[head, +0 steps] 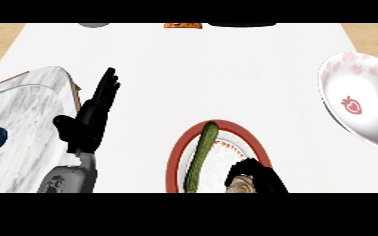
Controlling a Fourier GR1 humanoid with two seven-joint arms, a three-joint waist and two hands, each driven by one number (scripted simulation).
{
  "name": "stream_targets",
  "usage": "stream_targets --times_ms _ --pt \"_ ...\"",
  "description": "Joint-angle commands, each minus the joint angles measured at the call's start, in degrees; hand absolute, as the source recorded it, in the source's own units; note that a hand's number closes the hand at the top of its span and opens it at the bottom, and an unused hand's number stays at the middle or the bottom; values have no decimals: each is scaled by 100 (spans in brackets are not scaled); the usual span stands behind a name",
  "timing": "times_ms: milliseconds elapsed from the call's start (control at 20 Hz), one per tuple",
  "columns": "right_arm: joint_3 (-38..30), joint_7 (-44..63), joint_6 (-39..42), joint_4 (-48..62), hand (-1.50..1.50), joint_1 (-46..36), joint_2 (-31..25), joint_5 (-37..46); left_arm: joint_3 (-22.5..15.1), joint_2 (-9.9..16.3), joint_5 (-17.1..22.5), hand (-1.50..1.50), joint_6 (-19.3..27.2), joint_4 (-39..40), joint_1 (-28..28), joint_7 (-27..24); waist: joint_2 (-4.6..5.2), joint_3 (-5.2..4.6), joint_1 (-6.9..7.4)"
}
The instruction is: Pick the cupcake from the plate and place it in the bowl
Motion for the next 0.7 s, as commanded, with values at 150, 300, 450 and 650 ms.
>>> stream_targets --times_ms 150,300,450,650 --pt "-82 -2381 1254 -1584 150 797 -1847 -1376 164 93 51 0 22 6 4 91 -26 23 -207" --pt "-836 -3200 1552 -2176 150 1094 -2403 -2242 115 76 -16 0 60 -70 97 35 -10 20 -198" --pt "-1683 -3989 1511 -2703 150 1619 -2922 -2596 72 61 -28 0 95 -315 190 150 -34 17 -252" --pt "-3114 -4542 1570 -3176 150 2122 -3300 -3327 44 -101 -83 0 192 -13 237 -73 -13 6 -355"
